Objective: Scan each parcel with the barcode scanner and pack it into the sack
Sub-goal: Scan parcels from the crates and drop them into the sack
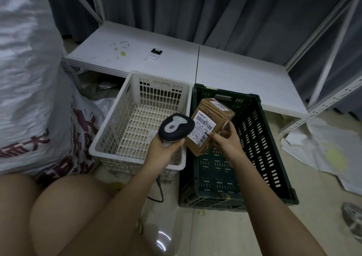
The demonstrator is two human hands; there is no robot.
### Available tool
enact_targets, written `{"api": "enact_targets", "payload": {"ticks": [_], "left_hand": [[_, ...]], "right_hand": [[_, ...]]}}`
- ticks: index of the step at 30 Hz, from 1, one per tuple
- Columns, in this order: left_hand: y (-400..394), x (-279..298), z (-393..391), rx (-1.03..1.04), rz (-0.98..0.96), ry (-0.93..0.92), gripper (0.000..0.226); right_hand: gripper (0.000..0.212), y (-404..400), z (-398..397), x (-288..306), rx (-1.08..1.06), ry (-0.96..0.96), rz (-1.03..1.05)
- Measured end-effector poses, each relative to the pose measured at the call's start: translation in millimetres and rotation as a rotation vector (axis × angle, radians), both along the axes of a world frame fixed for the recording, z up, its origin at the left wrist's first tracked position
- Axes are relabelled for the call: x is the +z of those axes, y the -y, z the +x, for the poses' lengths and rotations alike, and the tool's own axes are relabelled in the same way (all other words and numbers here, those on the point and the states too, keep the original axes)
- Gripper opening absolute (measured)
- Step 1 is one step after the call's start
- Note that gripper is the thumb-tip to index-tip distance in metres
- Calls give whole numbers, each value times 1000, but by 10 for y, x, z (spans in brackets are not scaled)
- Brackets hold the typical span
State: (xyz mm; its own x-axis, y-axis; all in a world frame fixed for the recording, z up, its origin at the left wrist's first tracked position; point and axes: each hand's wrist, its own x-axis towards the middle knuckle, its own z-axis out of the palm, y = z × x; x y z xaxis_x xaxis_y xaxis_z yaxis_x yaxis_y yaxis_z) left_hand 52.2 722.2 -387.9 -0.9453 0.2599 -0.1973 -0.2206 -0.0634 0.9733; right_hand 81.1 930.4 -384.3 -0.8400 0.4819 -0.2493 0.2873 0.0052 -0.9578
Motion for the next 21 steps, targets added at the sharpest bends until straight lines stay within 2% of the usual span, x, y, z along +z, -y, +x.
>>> {"api": "enact_targets", "payload": {"ticks": [3,8,21], "left_hand": [[16,13,24,-35,-26,-47,56],[57,27,48,-150,-101,-87,39],[54,-28,37,-94,-112,-114,39]], "right_hand": [[63,33,-2,57,28,-26,6],[61,32,-1,67,24,-30,9],[70,34,-12,62,30,-12,29]]}}
